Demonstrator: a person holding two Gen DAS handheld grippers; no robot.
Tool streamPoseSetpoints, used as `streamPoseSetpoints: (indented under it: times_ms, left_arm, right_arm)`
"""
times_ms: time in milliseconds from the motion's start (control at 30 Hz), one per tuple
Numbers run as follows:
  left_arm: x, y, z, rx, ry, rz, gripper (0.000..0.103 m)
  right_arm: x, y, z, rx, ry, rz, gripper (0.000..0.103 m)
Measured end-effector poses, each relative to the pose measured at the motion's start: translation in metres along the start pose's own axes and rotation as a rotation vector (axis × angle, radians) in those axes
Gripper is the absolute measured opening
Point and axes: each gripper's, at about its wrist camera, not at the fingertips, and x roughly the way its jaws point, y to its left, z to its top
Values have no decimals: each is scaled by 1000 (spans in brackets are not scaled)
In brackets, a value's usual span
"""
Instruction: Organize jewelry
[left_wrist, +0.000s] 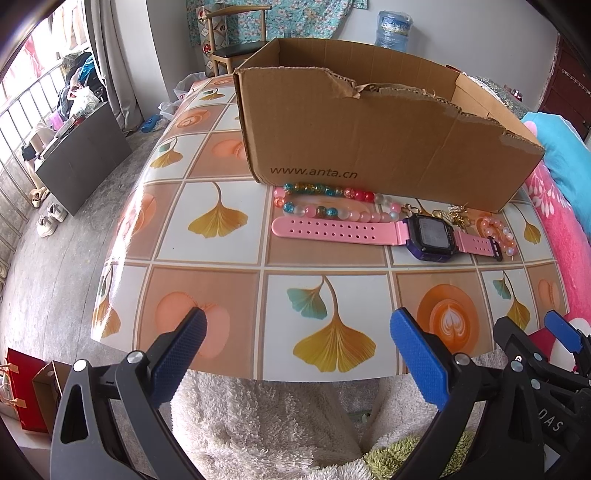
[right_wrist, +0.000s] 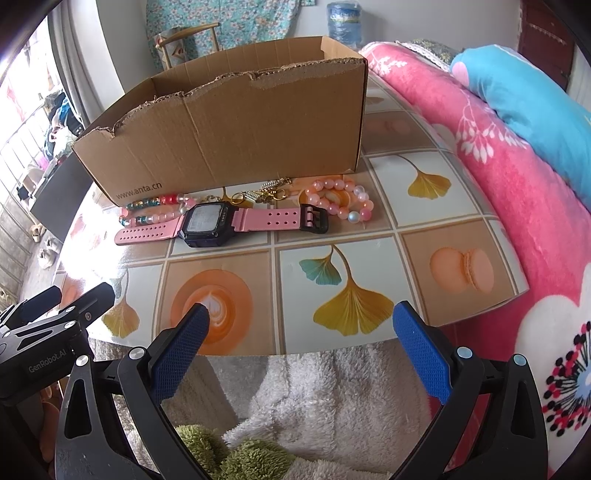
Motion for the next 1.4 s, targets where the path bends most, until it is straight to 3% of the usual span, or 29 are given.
streamPoseSetpoints:
  times_ms: [667,1133,1400]
  left_arm:
    - [1,3,-1,0,7,3,98]
    - [39,8,3,18,52,42,98]
    - [47,13,9,56,7,0,99]
  right_arm:
    - [3,-2,3,0,6,3,96]
    - [29,-12,11,13,50,-29,96]
    - [42,-18,18,-64,26,-57,96]
